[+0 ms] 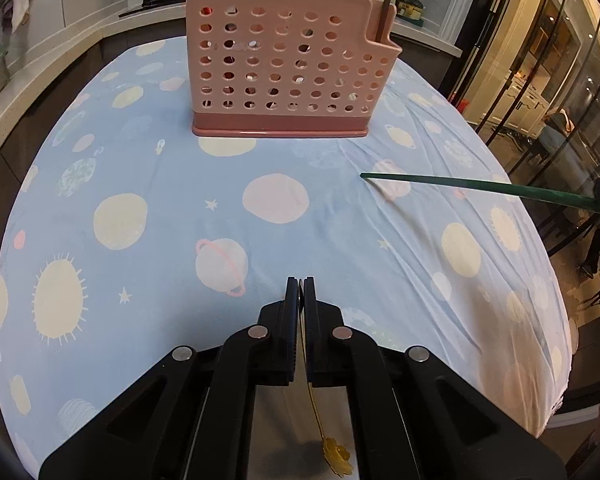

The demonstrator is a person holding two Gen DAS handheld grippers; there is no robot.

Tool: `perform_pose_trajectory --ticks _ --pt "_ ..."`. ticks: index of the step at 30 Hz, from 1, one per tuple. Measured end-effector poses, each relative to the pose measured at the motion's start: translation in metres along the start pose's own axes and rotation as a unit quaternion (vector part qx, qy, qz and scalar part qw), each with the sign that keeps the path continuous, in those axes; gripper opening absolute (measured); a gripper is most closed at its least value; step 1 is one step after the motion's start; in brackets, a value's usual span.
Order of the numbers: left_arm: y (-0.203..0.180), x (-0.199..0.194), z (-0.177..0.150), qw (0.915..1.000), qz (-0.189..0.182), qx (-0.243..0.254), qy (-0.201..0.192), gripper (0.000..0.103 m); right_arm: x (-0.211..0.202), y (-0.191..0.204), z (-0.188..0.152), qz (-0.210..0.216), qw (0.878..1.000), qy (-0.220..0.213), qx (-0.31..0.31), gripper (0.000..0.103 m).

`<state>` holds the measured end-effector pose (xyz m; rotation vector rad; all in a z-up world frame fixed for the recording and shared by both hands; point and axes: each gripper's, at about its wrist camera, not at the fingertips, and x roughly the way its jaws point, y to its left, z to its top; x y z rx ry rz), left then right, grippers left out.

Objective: Organize utensils

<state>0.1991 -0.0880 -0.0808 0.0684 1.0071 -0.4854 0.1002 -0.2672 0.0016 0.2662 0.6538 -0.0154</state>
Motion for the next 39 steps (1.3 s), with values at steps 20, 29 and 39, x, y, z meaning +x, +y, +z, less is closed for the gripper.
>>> perform_pose_trajectory --ticks 20,29,39 --pt "-0.013 -0.096 0.041 0.9922 -0.03 0.012 -0.12 0.001 -0.028 0.015 0.024 0.019 0.998 -0.055 -0.019 0.007" --pt "0.003 -0.052 0.014 0.9983 -0.029 -0.014 -0.049 0.002 -0.03 0.012 0.018 0.02 0.998 -0.052 -0.011 0.007" --pt "-0.005 -0.023 0.011 0.9993 -0.014 0.006 -0.035 0.054 -0.027 0.011 0.02 0.018 0.998 -0.051 -0.007 0.007"
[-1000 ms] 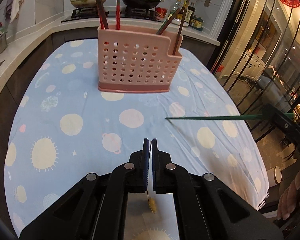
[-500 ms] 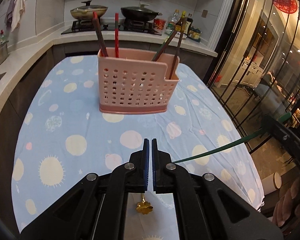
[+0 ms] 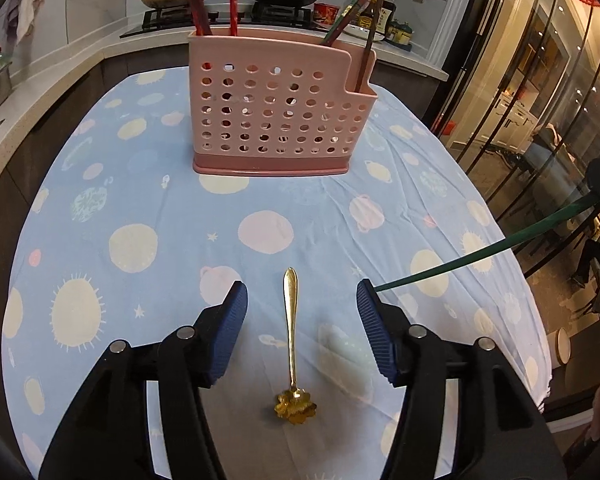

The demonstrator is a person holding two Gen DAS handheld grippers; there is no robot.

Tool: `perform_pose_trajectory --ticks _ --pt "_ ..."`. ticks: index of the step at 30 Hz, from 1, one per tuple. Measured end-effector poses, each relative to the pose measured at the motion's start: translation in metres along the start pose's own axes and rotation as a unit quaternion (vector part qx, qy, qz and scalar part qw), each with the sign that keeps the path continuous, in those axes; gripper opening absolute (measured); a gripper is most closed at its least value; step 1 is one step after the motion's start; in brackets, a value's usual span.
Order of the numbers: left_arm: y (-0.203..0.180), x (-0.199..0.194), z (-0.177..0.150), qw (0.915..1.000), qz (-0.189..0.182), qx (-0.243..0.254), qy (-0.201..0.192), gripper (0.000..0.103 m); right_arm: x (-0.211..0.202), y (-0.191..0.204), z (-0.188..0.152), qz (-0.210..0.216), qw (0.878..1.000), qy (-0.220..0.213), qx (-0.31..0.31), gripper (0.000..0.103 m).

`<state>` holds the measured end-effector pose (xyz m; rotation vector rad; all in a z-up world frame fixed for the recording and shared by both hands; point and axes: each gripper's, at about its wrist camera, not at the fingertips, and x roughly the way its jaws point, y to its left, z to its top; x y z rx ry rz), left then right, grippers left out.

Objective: Organize utensils

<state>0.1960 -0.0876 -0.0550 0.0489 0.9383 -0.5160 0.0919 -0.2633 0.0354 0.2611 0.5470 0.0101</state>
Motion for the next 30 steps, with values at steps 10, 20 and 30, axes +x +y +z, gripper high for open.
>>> perform_pose_trajectory --ticks 10,20,30 --pt "0.004 0.064 0.001 0.9983 0.027 0.012 0.05 0.044 0.003 -0.003 0.005 -0.002 1.0 0.001 0.004 0.007" --pt "0.004 0.06 0.0 0.998 0.022 0.024 0.055 0.011 0.008 -0.007 0.009 -0.003 1.0 0.001 0.01 0.007" --pt "0.004 0.014 0.0 0.9998 0.007 0.007 0.018 0.01 0.005 -0.003 0.007 0.001 1.0 0.0 0.006 0.007"
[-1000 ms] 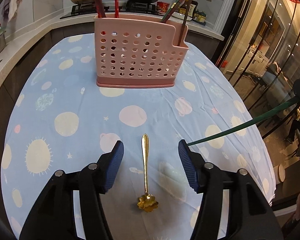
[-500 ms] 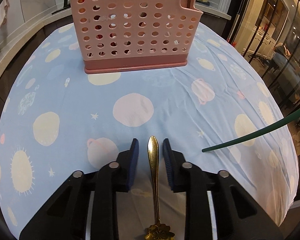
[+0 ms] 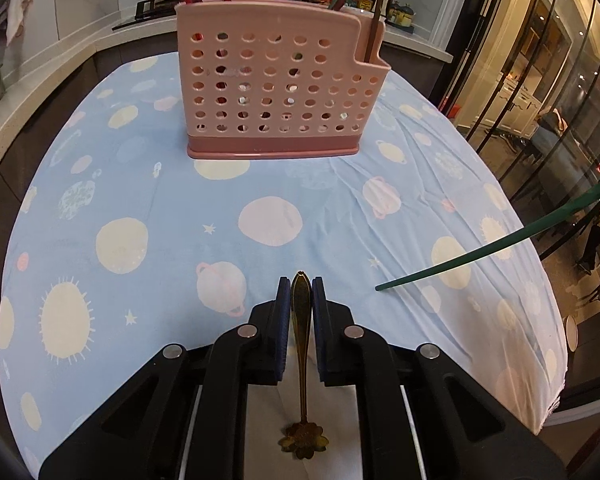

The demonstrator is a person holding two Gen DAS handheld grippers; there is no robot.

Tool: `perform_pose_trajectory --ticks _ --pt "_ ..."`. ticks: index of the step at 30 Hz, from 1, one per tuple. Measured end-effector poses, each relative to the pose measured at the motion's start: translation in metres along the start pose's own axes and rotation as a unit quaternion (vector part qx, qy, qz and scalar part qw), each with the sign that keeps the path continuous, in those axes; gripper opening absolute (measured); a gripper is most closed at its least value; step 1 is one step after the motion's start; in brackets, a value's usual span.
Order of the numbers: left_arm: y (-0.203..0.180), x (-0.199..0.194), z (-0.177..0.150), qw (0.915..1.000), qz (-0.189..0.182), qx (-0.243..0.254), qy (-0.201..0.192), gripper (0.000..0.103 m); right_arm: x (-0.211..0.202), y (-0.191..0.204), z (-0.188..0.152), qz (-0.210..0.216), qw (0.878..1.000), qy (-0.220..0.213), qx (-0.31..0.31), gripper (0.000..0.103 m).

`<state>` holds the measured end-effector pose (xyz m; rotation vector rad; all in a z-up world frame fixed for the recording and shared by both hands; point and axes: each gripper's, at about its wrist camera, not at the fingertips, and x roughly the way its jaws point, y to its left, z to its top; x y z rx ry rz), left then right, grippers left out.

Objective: Organize utensils
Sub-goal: 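Carry the gold spoon with the left tool while the right tool carries the green chopstick over the holder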

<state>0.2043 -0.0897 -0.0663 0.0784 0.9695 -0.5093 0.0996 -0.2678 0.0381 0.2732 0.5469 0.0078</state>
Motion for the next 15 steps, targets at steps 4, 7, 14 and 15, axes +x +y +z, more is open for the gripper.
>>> perform_pose_trajectory --ticks 4,7,14,15 --pt "-0.002 -0.025 0.001 0.9996 -0.008 -0.003 -0.026 0.01 -0.004 0.004 -0.003 0.005 1.0 -0.002 -0.004 0.007" --pt "-0.005 -0.042 0.003 0.999 -0.01 -0.002 -0.044 0.01 -0.007 0.008 -0.004 0.009 1.0 -0.004 -0.007 0.007" --pt "-0.007 -0.067 0.011 0.9971 -0.013 0.005 -0.074 0.001 -0.012 0.014 -0.001 0.015 1.0 -0.013 -0.016 0.007" --pt "-0.008 -0.07 0.013 0.9967 -0.015 0.007 -0.079 0.001 -0.012 0.014 0.0 0.015 1.0 -0.015 -0.018 0.007"
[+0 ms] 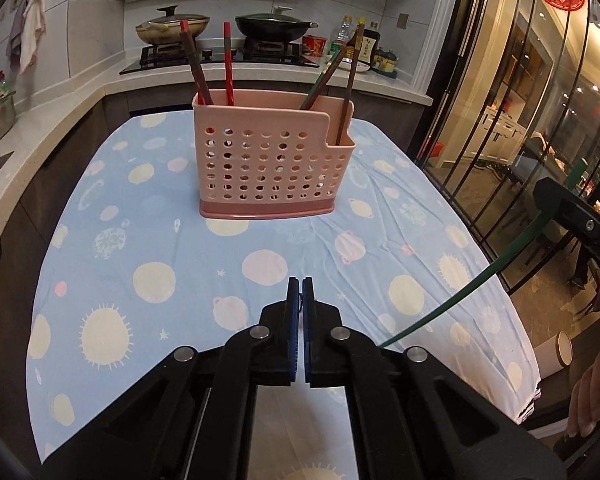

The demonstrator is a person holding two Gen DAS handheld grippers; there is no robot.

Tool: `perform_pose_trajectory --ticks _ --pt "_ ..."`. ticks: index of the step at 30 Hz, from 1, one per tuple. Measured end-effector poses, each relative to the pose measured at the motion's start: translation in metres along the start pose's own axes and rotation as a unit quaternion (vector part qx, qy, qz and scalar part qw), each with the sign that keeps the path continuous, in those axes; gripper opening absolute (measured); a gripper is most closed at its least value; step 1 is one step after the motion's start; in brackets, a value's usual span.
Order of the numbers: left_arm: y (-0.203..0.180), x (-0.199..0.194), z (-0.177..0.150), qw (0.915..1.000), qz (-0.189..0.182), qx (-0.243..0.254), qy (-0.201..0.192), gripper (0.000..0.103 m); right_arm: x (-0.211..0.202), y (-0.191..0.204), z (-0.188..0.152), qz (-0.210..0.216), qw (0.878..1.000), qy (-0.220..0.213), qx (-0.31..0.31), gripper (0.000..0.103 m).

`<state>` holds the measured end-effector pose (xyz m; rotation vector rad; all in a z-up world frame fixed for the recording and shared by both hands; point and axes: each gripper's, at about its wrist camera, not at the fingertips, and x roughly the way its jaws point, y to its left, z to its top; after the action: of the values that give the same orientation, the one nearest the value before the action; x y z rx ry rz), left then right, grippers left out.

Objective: Organize utensils
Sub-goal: 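Carry the gold spoon with the left tool while the right tool carries the green chopstick over the holder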

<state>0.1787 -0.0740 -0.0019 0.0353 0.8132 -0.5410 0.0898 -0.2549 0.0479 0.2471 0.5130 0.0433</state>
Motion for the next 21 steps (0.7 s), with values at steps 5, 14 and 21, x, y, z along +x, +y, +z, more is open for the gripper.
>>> perform_pose_trajectory --ticks 5,14,21 --pt "-0.002 -0.003 0.007 0.9999 0.0 0.007 -0.009 0.001 0.001 0.002 0.002 -0.001 1.0 -0.004 -0.002 0.007" --pt "-0.001 -0.023 0.037 0.999 -0.002 0.017 -0.041 0.001 0.001 0.006 0.039 -0.009 0.999 -0.043 -0.027 0.007" --pt "-0.001 -0.043 0.09 0.9955 0.012 0.032 -0.089 0.001 0.007 0.011 0.098 -0.012 0.995 -0.088 -0.047 0.007"
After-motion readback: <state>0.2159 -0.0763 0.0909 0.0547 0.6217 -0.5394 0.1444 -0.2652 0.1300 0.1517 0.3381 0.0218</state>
